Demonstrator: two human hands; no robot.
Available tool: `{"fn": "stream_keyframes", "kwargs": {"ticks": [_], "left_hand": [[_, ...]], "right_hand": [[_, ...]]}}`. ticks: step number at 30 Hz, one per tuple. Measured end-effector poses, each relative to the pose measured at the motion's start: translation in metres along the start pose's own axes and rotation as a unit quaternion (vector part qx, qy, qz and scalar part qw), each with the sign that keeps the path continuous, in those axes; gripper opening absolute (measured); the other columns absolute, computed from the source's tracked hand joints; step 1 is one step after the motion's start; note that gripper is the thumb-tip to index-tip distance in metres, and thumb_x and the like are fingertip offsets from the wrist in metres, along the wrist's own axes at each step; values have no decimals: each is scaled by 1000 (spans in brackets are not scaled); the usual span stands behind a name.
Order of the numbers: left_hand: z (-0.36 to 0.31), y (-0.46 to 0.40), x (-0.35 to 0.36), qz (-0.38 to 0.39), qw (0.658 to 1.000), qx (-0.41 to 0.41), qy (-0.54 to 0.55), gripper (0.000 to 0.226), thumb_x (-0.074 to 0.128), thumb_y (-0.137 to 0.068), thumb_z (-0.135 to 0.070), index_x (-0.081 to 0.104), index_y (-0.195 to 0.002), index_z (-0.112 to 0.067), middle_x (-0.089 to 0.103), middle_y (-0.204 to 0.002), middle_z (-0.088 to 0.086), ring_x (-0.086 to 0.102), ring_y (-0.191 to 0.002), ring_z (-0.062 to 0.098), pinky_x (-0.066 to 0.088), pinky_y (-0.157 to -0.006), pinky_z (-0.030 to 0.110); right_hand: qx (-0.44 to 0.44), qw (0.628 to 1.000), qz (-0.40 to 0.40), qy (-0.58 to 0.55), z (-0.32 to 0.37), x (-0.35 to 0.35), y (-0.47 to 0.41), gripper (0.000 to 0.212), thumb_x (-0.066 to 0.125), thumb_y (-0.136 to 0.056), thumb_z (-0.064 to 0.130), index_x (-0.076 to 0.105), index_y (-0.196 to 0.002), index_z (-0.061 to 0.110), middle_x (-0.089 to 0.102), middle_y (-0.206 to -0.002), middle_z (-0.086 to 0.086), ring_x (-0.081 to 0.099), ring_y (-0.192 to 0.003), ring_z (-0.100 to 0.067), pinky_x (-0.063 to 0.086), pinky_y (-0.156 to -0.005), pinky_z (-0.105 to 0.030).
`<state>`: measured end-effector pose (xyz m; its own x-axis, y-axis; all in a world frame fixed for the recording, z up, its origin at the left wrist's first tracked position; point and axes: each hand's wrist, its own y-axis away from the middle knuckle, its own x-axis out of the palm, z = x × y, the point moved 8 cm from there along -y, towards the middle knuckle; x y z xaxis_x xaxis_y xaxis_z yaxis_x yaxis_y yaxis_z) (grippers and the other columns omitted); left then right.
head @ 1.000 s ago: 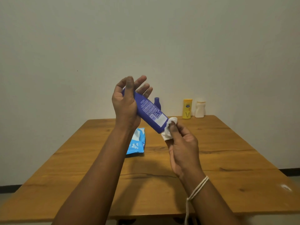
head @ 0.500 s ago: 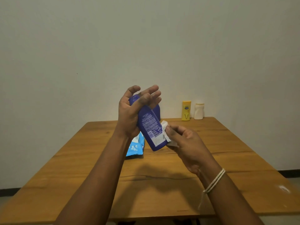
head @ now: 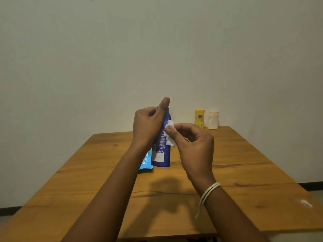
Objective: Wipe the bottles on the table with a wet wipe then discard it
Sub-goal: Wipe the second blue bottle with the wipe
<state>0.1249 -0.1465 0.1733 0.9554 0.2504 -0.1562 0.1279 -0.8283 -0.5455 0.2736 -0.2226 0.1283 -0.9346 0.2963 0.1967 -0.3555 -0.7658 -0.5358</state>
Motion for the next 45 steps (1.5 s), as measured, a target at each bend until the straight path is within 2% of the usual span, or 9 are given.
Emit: {"fn": "stream_keyframes", "kwargs": {"ticks": [4,10,16,22,27,32,38,42,45], "left_hand": [[17,3,8,12,959,-148,241,59,58,-88,-66,71,-99,-10,80,-83,8,79,-78,19,64,-65,29],[16,15,26,107,926,-167,321,60,37,-102,-61,59,-121,-8,76,-119,12,73,-113,26,56,-98,50],[19,35,45,208,881,-204,374,64,46,-94,-66,67,-115,-9,76,-110,14,73,-105,28,62,-82,37],[29,10,24,116,837,-198,496,53,34,-102,-63,56,-100,-15,71,-129,16,69,-117,39,55,-94,63],[45,5,15,-24,803,-215,556,54,31,-103,-62,51,-115,-14,78,-109,15,76,-100,37,61,-81,59],[53,7,15,-116,787,-226,562,51,31,-104,-61,50,-121,-17,80,-96,12,79,-83,32,64,-65,50],[41,8,16,8,806,-174,565,55,30,-104,-63,54,-105,-13,77,-113,15,75,-104,37,64,-77,52],[27,23,40,214,845,-183,455,62,25,-102,-65,62,-100,-15,69,-134,12,67,-121,34,59,-95,50],[28,36,48,248,865,-186,394,65,36,-96,-62,61,-122,-8,65,-138,15,64,-125,34,55,-101,44]], "right_hand": [[-62,991,58,106,-6,7,29,19,73,-87,30,76,-101,18,73,-93,13,68,-91,-3,58,-68,-18],[-103,987,11,122,4,2,19,17,75,-86,24,76,-100,15,73,-93,6,65,-88,-1,49,-67,-7],[-145,983,-13,108,38,15,-22,18,73,-90,23,76,-105,13,74,-99,3,68,-88,-7,56,-76,-16],[-141,975,115,127,0,8,18,22,74,-86,24,75,-106,14,69,-103,5,62,-101,-6,53,-74,-13],[-8,999,34,2,-25,-8,2,17,72,-89,24,75,-105,19,74,-100,5,67,-99,-10,59,-71,-23],[-137,989,-60,23,-9,2,23,28,70,-85,31,74,-106,12,69,-107,3,65,-104,-13,57,-78,-17],[32,991,-53,-122,-35,-4,8,20,73,-79,33,76,-97,23,76,-91,7,69,-91,-7,56,-67,-17],[-10,999,47,5,-25,9,14,21,75,-83,31,76,-100,19,75,-94,9,70,-92,-11,60,-69,-27],[-107,991,10,81,4,13,3,20,74,-87,29,75,-102,15,74,-95,9,68,-91,-8,57,-75,-19]]}}
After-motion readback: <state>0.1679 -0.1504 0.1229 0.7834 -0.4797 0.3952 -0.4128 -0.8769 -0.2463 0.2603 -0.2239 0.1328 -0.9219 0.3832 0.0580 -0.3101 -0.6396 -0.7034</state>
